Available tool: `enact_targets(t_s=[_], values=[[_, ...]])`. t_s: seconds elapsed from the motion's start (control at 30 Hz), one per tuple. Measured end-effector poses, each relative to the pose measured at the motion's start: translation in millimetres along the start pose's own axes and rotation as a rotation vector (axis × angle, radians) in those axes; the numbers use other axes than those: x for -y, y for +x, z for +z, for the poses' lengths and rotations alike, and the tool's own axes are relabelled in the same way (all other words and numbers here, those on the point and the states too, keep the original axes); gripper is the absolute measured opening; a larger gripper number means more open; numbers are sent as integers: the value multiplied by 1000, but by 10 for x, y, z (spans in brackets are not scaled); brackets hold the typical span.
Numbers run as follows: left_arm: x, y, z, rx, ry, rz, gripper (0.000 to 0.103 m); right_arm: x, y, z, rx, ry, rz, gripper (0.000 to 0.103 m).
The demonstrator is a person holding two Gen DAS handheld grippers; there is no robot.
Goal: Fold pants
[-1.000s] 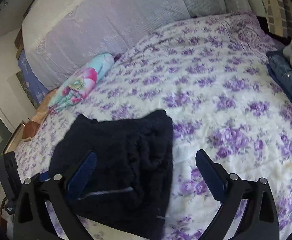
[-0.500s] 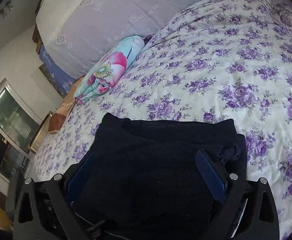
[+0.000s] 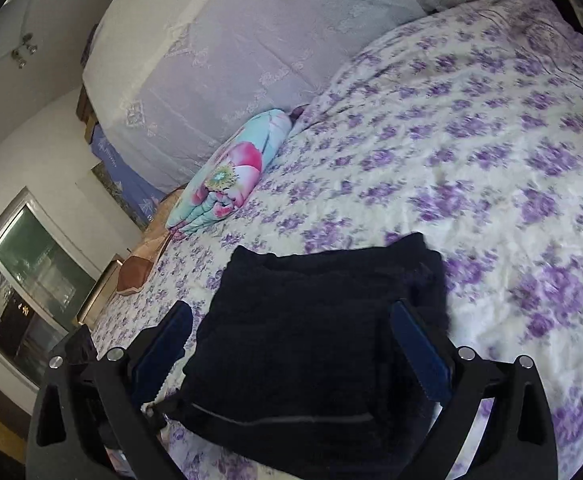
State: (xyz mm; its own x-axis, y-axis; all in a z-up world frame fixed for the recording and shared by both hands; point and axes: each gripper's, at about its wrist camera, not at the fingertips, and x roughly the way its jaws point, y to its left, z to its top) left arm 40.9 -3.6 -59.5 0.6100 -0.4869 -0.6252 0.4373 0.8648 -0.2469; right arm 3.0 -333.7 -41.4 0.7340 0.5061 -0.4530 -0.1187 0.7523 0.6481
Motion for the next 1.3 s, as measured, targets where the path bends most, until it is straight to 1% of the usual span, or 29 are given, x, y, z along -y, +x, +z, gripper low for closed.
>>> enact_targets(t_s=[0.07,0.13,0.2,0.27,0.4,0.47,0.53,0.57,0.7,0.8,0.97,1.03,1.13,1.3], values=[[-216,14,-1,-34,-121,-67,98,258,-97,-56,-13,104,-1,99],[-416,71,-26,-66,-246,-140,98,479,-113,-150,-38,211,25,99],[-464,118,-45,-79,-275,-143,98,620,-73,-247,-70,280,60,99],[-416,151,-52,-87,-252,-138,98,671,-12,-315,-87,303,92,99],[-247,273,-45,-123,-190,-135,98,608,147,-339,-125,271,71,99],[-216,354,-22,-142,-185,-143,98,558,207,-353,-142,243,59,99],[-202,427,-37,-161,-200,-165,98,538,237,-367,-141,222,49,100],[-191,474,-45,-169,-201,-165,98,538,239,-373,-135,213,50,100],[-145,544,-49,-162,-167,-152,98,501,286,-373,-122,165,42,100],[-156,583,-44,-156,-164,-163,99,455,337,-374,-126,123,6,100],[-173,603,-57,-135,-166,-185,99,455,367,-369,-113,100,-15,100],[-149,607,-58,-133,-156,-173,99,456,363,-382,-109,87,-12,100],[-84,613,-46,-145,-128,-125,99,432,364,-402,-111,62,-24,100],[-86,631,-24,-151,-134,-119,99,443,390,-363,-117,87,-35,100]])
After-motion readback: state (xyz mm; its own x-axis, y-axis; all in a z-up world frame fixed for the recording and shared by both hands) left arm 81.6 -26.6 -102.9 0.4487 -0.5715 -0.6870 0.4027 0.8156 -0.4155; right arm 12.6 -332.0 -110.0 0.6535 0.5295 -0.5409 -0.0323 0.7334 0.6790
